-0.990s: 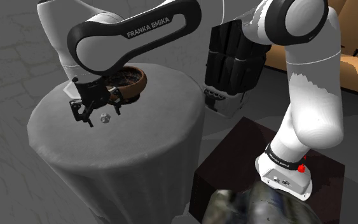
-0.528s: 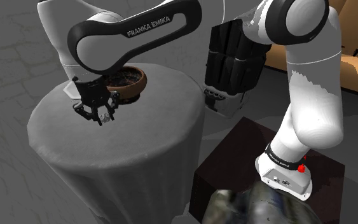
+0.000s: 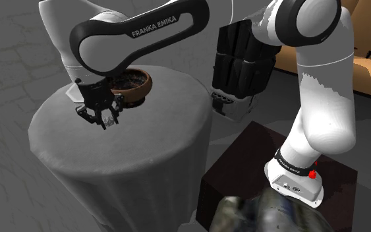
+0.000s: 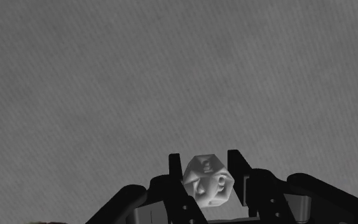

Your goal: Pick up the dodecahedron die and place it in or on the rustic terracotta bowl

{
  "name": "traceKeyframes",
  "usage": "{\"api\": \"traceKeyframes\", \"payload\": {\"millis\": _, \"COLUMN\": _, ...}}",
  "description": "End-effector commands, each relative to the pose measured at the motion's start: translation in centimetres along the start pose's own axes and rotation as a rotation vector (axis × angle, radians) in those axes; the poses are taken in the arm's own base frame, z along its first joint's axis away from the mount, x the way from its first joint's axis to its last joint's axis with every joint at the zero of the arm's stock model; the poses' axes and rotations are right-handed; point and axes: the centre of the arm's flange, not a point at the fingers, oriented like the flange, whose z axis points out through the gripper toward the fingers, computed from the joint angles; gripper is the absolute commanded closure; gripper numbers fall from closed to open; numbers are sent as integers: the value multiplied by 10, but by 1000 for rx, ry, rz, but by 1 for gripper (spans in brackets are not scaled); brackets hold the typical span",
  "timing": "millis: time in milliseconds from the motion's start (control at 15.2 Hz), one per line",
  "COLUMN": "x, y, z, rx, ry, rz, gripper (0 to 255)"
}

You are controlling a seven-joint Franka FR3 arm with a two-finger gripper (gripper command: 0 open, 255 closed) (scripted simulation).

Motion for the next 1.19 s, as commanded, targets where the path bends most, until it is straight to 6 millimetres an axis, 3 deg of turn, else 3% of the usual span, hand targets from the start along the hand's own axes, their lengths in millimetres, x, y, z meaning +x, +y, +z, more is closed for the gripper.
{"api": "traceKeyframes", "payload": {"millis": 0, "x": 0, "y": 0, "z": -6, "rx": -4, "ry": -4, "rz": 0, "gripper": 255}}
{"api": "traceKeyframes", "payload": {"millis": 1122, "x": 0, "y": 0, "z": -95, "rx": -4, "ry": -4, "rz": 0, "gripper": 255}}
